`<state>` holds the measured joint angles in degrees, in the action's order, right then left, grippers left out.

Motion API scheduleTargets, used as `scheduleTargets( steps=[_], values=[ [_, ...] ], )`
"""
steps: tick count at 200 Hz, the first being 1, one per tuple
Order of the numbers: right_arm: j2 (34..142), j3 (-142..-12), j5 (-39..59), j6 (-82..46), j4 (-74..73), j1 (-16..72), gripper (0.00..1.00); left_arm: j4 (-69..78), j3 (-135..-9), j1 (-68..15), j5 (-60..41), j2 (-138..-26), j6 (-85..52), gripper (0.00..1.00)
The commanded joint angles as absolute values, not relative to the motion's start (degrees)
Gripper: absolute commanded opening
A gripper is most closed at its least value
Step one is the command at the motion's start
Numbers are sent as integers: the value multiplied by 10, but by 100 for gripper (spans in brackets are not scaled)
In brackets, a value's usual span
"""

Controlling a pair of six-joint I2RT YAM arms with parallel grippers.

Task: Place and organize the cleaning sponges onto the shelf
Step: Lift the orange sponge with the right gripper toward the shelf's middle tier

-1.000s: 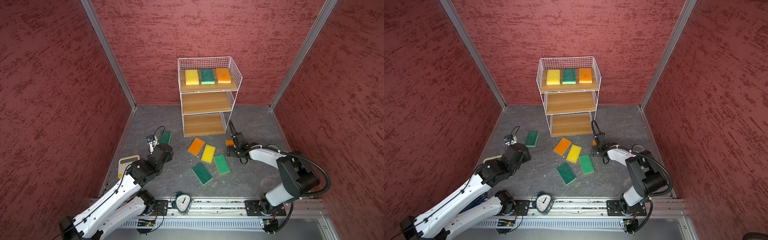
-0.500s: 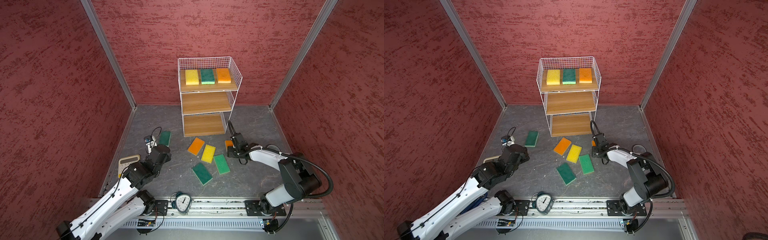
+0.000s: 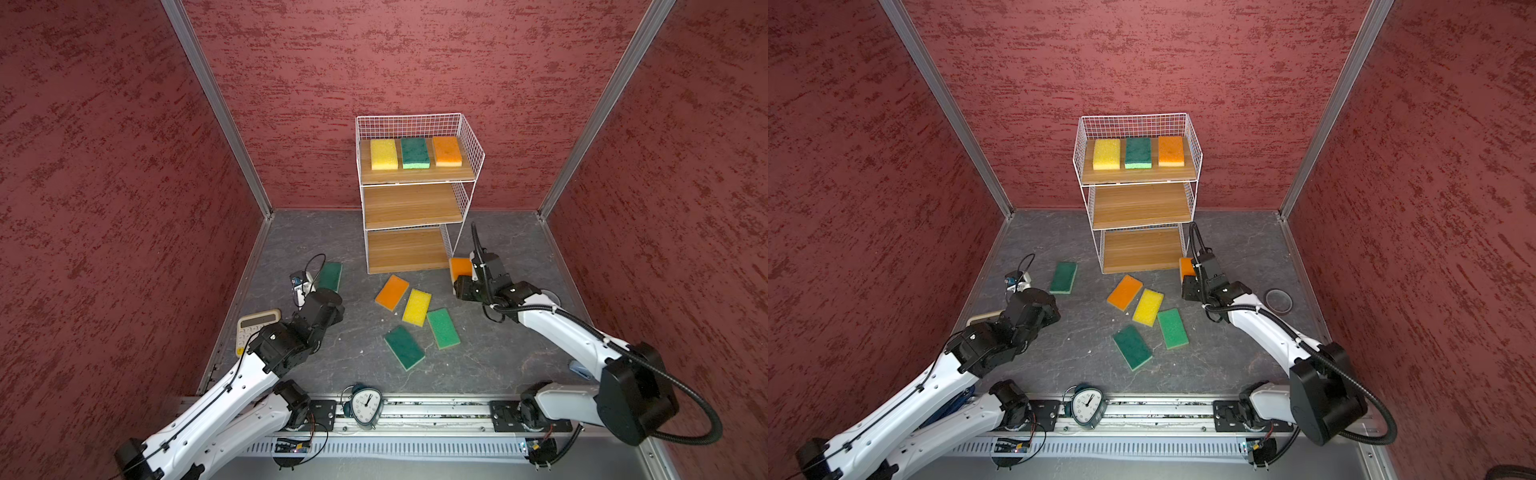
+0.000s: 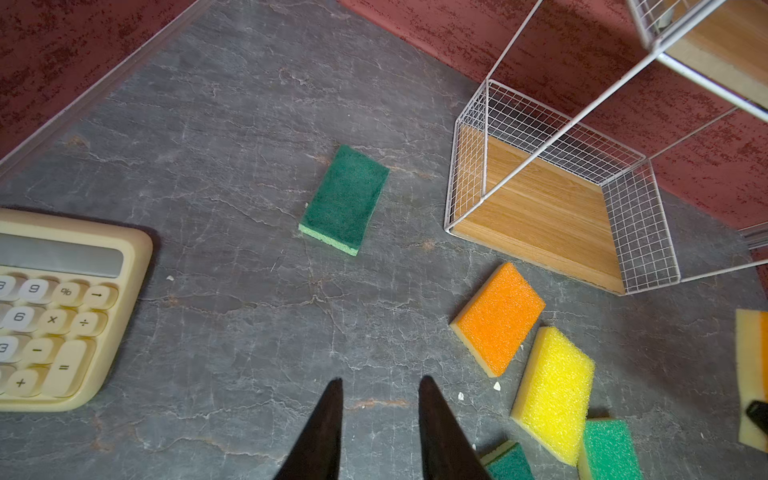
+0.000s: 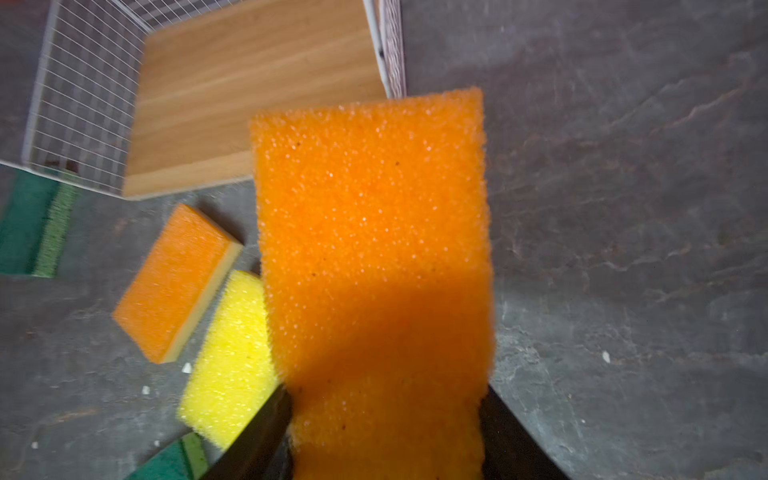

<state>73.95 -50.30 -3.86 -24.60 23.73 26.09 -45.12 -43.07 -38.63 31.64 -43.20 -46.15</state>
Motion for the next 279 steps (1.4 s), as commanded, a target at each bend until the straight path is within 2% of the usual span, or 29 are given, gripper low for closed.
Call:
scheduleTargets(
  steps=[1, 75, 181, 279],
  values=[
    [721, -539, -39, -238, 257, 270, 59, -437, -425, -387, 321, -430, -453, 32],
    [733, -647, -48, -234, 254, 286, 59, -429, -417, -387, 324, -428, -452, 32],
    [778, -732, -95, -251, 218, 311, 57, -395, -404, -367, 319, -423, -416, 34],
    [863, -817, -163, -201, 229, 316, 60, -367, -388, -327, 289, -393, -393, 35]
  ],
)
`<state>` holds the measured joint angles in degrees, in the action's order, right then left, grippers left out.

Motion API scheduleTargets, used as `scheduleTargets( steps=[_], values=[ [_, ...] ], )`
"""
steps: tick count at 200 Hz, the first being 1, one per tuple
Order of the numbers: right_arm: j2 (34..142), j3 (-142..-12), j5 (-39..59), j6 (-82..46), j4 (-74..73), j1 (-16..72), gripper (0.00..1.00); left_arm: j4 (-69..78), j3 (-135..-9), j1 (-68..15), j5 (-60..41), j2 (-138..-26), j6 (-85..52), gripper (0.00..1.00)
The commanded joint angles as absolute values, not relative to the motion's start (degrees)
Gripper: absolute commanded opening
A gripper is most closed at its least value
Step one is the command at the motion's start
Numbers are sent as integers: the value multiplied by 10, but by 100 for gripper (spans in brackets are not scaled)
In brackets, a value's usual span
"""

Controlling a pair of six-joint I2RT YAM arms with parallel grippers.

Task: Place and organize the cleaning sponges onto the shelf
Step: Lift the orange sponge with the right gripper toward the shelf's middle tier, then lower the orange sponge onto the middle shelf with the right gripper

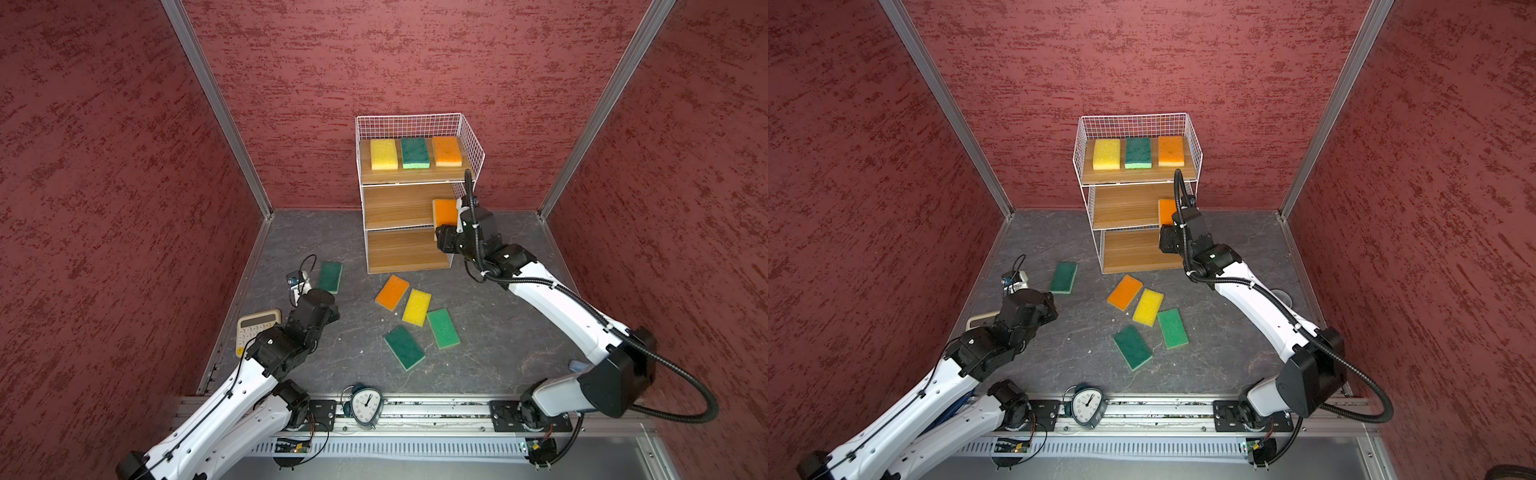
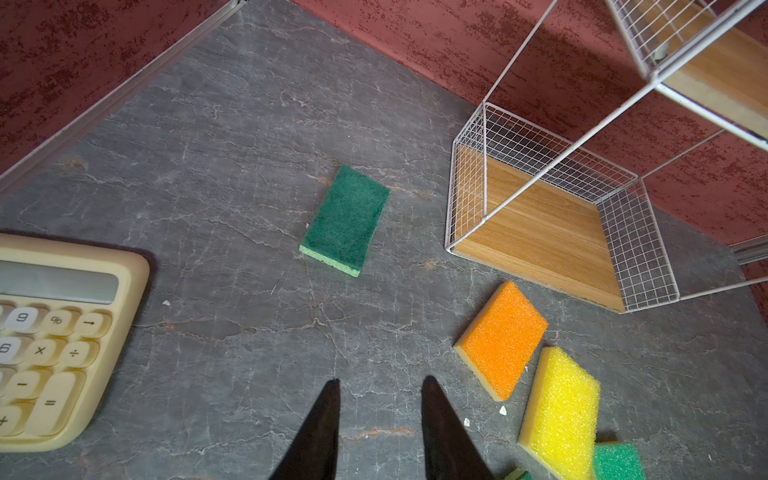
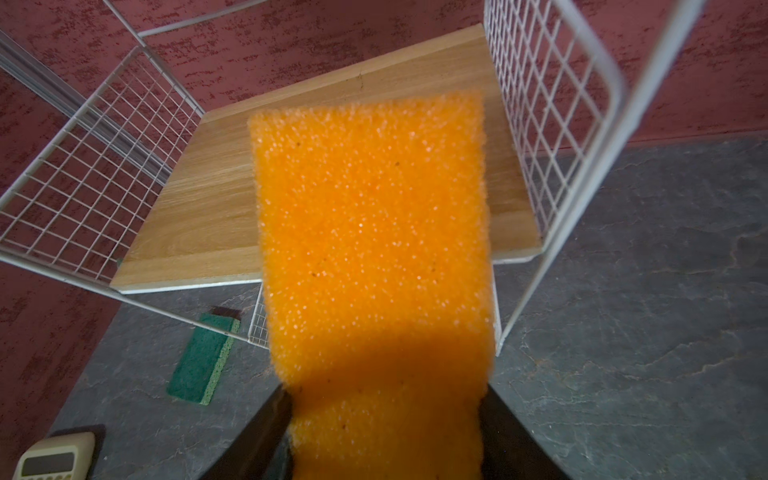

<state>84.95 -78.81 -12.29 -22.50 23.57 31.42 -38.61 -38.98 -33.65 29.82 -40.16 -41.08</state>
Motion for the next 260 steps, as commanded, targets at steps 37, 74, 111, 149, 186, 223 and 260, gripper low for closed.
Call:
scheduleTargets(
  steps=[37, 74, 111, 149, 186, 223, 260],
  values=[
    [874, -829, -178, -200, 215, 317, 61, -353, -383, -314, 276, -395, -387, 35],
    [882, -833, -180, -195, 194, 317, 61, -339, -377, -309, 264, -401, -387, 35],
    [895, -848, -189, -176, 182, 317, 61, -333, -371, -304, 262, -406, -388, 35],
    [906, -851, -204, -166, 160, 317, 61, -311, -354, -299, 252, -409, -392, 35],
    [910, -843, -219, -163, 124, 316, 61, -303, -352, -292, 244, -421, -391, 35],
    [919, -834, -223, -152, 86, 316, 61, -290, -348, -287, 238, -428, -390, 35],
    [937, -841, -234, -145, 82, 316, 61, -284, -347, -281, 234, -439, -390, 35]
  ],
)
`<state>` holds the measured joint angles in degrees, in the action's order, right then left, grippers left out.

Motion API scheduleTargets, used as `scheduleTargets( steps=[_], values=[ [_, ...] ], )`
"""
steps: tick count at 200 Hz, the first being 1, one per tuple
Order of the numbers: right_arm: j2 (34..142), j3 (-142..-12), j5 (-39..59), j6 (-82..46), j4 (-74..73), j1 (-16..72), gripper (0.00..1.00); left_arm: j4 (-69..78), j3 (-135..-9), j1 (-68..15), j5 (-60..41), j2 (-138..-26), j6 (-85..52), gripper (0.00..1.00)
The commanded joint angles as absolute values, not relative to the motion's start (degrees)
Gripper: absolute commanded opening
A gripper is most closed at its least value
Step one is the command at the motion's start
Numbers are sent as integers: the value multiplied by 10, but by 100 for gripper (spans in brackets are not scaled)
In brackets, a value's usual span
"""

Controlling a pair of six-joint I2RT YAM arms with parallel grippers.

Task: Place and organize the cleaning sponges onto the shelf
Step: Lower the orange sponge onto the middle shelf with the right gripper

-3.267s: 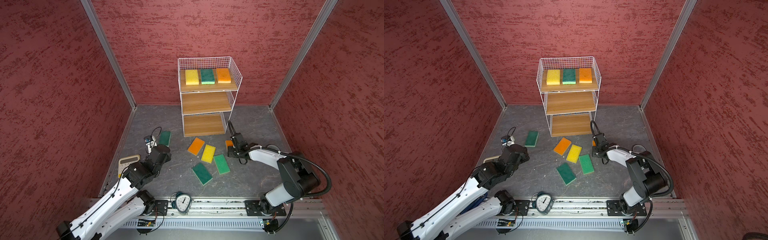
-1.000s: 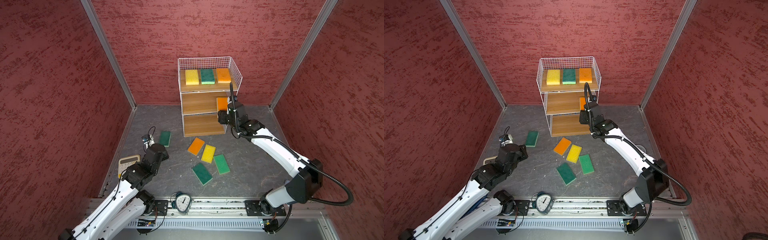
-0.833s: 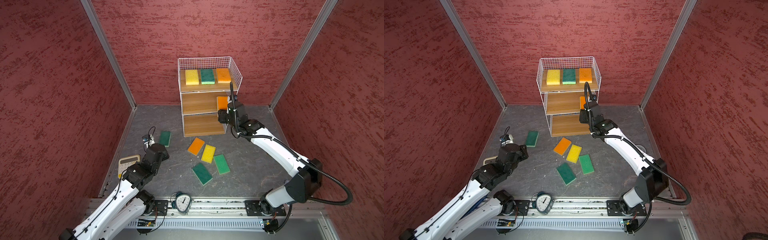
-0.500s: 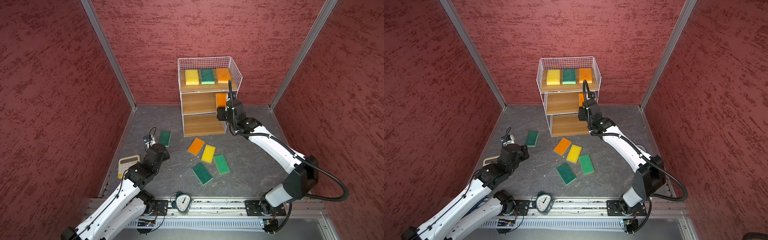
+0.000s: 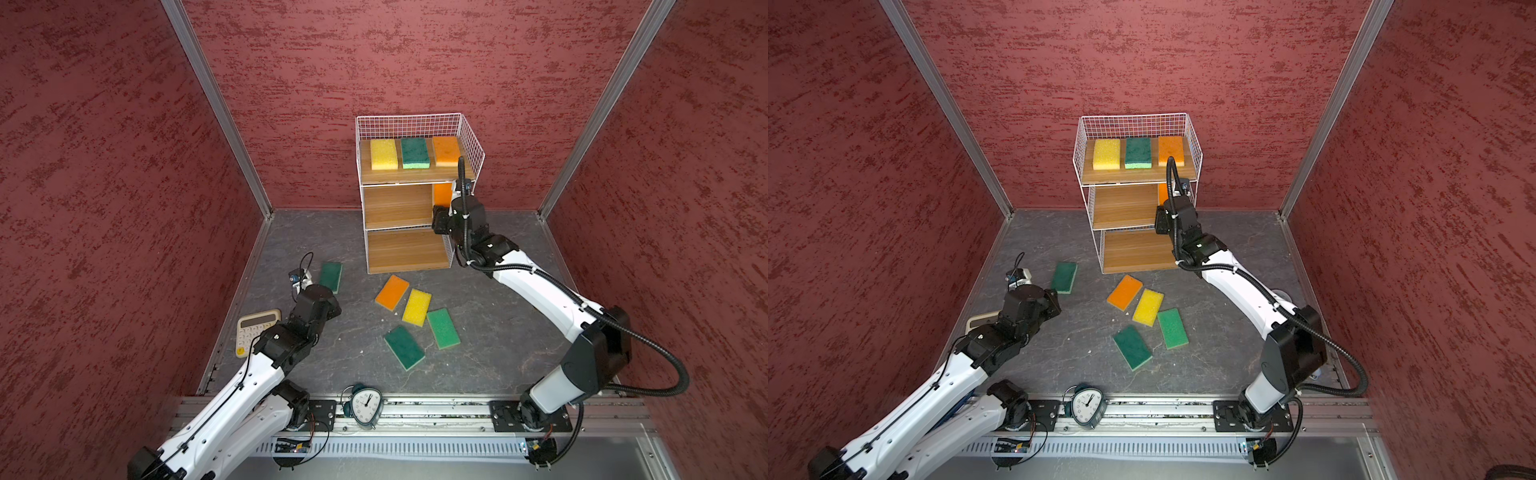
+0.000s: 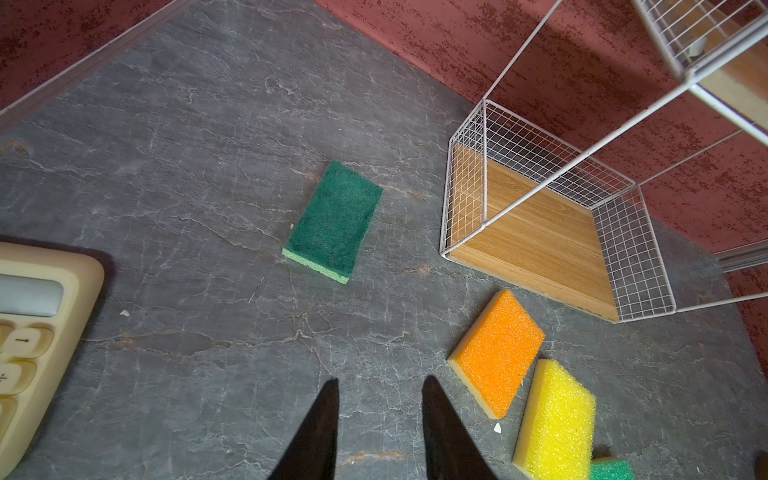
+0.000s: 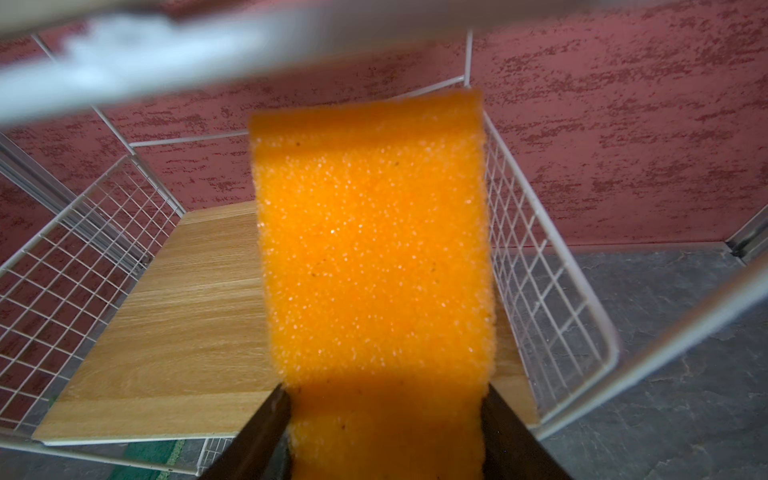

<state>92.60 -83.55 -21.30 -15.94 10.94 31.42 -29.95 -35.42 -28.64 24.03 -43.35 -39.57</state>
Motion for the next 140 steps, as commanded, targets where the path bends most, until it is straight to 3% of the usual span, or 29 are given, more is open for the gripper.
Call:
scheduleTargets(
  steps=[1, 140],
  values=[
    [938, -841, -234, -145, 82, 316, 61, -284, -347, -280, 234, -439, -390, 35],
    [949, -815, -258, -143, 40, 309, 61, -260, -340, -270, 219, -472, -391, 35]
  ],
)
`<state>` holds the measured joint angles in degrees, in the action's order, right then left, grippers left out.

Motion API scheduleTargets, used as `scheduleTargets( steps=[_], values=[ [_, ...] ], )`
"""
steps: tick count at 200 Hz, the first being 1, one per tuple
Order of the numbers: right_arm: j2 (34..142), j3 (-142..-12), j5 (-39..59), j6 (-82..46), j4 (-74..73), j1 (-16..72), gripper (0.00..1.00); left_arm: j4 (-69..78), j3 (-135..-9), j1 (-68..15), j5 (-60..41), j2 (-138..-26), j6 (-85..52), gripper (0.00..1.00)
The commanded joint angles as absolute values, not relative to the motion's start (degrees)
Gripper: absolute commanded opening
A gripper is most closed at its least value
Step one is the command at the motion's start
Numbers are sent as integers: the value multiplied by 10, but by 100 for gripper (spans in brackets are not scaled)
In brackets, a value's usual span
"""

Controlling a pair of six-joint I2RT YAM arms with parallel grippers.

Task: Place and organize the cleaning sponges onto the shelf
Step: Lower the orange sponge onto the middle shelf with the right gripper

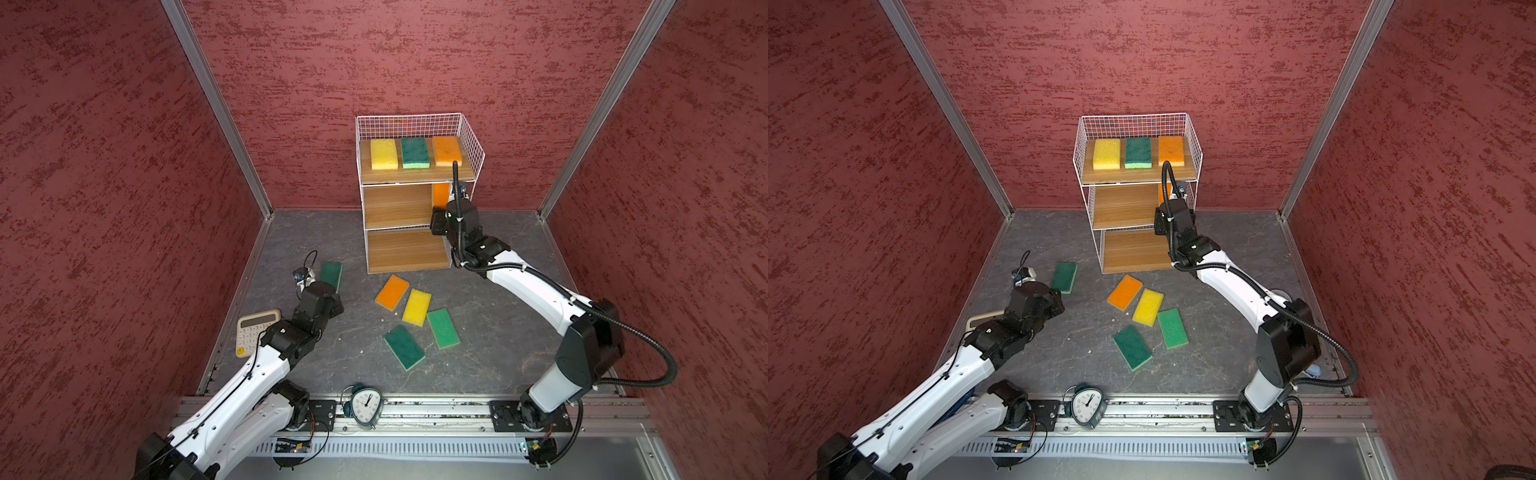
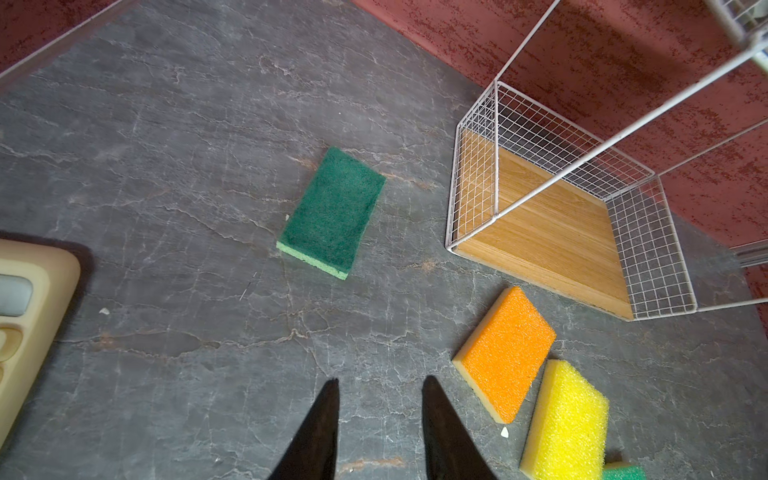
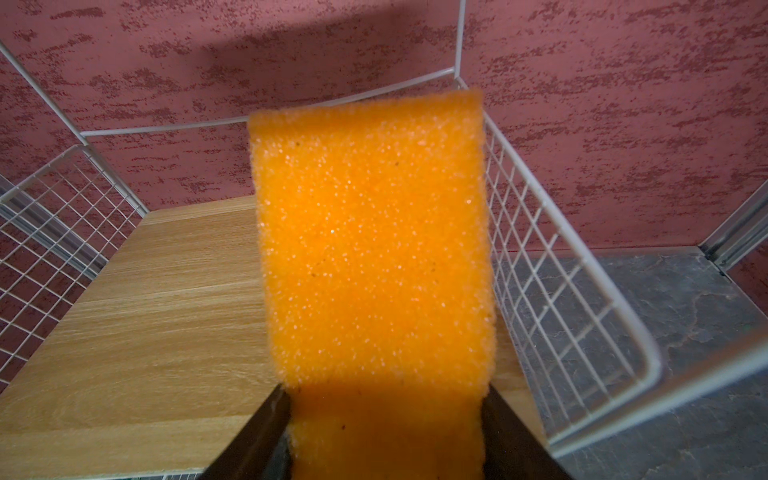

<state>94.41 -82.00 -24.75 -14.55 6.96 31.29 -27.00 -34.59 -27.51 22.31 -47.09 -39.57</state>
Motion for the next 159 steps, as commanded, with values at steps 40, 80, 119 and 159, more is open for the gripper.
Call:
scheduleTargets(
  steps=[40, 80, 119, 159],
  values=[
    [955, -813, -259, -142, 40, 309, 62, -257, -336, -270, 216, -472, -393, 35],
    [966, -824, -267, -145, 63, 309, 65, -256, -335, -269, 213, -473, -395, 35],
    [967, -830, -283, -145, 75, 309, 66, -257, -337, -270, 210, -472, -396, 34],
    [965, -831, -293, -146, 76, 308, 66, -256, -334, -270, 208, -471, -403, 34]
  ],
)
